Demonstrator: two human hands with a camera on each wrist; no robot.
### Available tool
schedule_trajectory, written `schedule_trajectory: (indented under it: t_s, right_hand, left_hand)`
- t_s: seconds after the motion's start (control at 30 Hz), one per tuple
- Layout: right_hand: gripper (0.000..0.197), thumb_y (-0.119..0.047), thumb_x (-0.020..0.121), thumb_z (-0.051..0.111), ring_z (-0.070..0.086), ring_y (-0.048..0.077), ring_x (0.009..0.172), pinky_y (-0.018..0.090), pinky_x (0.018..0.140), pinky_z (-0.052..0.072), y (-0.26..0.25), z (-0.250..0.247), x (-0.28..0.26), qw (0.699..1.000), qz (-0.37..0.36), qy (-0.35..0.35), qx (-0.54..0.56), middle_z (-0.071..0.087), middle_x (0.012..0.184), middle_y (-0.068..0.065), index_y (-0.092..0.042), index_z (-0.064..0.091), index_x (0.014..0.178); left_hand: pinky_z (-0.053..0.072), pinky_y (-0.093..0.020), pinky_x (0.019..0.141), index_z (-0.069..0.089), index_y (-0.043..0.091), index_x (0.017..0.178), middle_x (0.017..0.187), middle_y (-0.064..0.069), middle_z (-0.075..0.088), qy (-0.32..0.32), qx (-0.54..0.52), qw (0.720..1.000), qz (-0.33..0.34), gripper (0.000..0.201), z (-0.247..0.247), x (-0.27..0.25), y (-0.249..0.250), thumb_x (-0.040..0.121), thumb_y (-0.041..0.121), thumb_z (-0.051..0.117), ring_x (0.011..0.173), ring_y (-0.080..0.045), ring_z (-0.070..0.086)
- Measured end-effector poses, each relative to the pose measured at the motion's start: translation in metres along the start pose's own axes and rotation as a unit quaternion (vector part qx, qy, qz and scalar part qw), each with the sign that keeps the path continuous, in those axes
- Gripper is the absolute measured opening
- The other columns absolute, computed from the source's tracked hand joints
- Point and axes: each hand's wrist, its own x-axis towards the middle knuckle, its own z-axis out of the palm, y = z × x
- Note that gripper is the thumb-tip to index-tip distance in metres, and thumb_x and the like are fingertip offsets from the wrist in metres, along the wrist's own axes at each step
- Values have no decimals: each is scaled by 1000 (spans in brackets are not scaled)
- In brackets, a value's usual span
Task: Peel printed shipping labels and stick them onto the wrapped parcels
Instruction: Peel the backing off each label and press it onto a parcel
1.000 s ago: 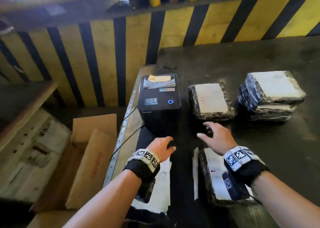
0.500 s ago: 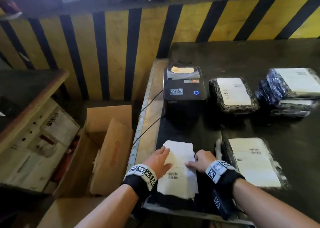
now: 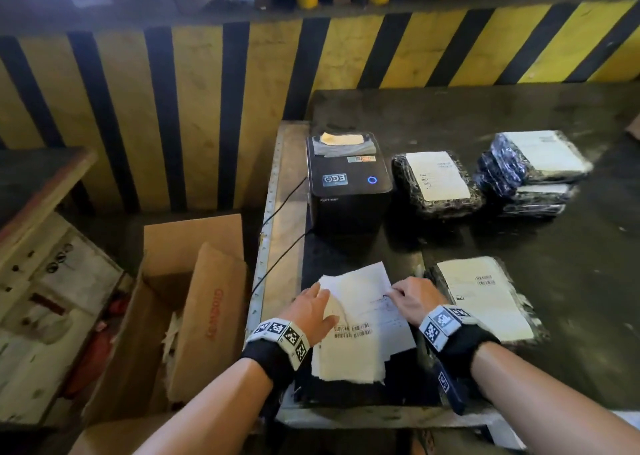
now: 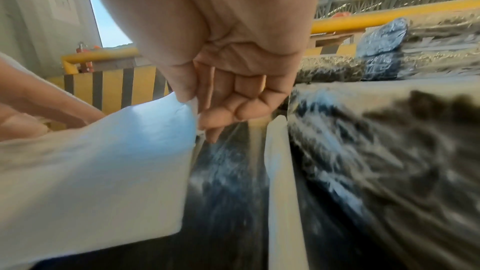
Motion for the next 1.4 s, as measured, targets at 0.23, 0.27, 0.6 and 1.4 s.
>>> schedule_trajectory:
  t_s: [0.23, 0.27, 0.6, 1.4]
  right_hand:
    - [25, -31, 93, 53, 61, 14, 84, 21, 68, 42, -29, -75, -6, 993, -111, -15, -36, 66, 92, -1, -13, 69, 94]
    - [21, -29, 93, 54, 61, 13, 80, 20, 65, 42, -34, -86, -8, 991, -127, -17, -49, 64, 87, -4, -15, 69, 93]
    - [9, -28, 81, 70, 59, 7, 78, 17, 68, 43, -37, -153, -19, 986, -165, 17, -22, 64, 84, -7, -20, 70, 86]
    - [14, -8, 75, 75, 68, 21, 86, 31, 82, 56, -19, -181, -34, 939, -155, 89, 293, 72, 95, 11, -8, 68, 87]
  left_hand:
    - [37, -32, 109, 19, 22, 149, 154, 1, 29, 217, -89, 965, 118, 71, -80, 2, 43, 90, 32, 59, 135, -17, 37]
    - [36, -31, 109, 21, 22, 149, 153, 1, 29, 240, -93, 957, 135, 72, -91, 3, 50, 90, 31, 60, 135, -17, 37]
    - [49, -18, 75, 72, 16, 98, 92, 1, 72, 263, -83, 930, 244, 15, -145, 11, 89, 88, 18, 61, 82, -11, 64]
    - [56, -19, 74, 69, 23, 100, 95, 5, 73, 208, -213, 935, 191, 13, -176, 15, 104, 87, 20, 65, 82, -4, 67]
